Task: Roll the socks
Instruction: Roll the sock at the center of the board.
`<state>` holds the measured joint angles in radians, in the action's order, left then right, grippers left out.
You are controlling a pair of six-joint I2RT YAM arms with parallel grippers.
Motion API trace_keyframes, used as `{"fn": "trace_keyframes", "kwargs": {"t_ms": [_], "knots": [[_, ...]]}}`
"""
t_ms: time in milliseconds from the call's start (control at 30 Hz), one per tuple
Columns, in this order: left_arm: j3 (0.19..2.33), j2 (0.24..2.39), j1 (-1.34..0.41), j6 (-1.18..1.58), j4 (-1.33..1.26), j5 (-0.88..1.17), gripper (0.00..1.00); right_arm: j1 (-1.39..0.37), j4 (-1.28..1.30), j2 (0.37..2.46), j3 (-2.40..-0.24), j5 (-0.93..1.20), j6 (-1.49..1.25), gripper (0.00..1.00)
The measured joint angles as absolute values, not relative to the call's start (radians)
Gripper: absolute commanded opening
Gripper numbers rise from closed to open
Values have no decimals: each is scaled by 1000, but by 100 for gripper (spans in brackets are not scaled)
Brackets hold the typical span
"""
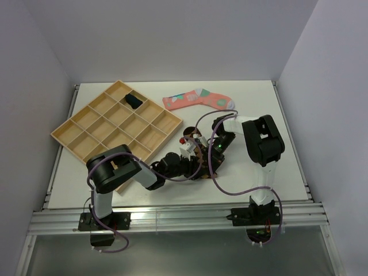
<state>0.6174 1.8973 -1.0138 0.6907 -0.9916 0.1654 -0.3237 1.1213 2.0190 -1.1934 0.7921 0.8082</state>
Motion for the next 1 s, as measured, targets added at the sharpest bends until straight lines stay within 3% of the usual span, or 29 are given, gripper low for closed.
{"fn": "trace_keyframes", "kwargs": {"t_ms": [367,467,567,733,1000], "knots": [[617,1937,-1010,693,-1033,206,27,-323,1126,2021,-1199,772,772,7],[622,1946,-1009,698,-1031,206,17,-323,1124,2021,-1199,771,763,7],[636,1948,-1009,706,-1011,208,0,-323,1120,2020,-1199,761,747,8],[654,1948,-1007,743,-974,210,0,-322,1072,1970,-1161,739,703,27],[638,1948,-970,875,-965,250,0,-321,896,1765,-1058,681,648,40]]}}
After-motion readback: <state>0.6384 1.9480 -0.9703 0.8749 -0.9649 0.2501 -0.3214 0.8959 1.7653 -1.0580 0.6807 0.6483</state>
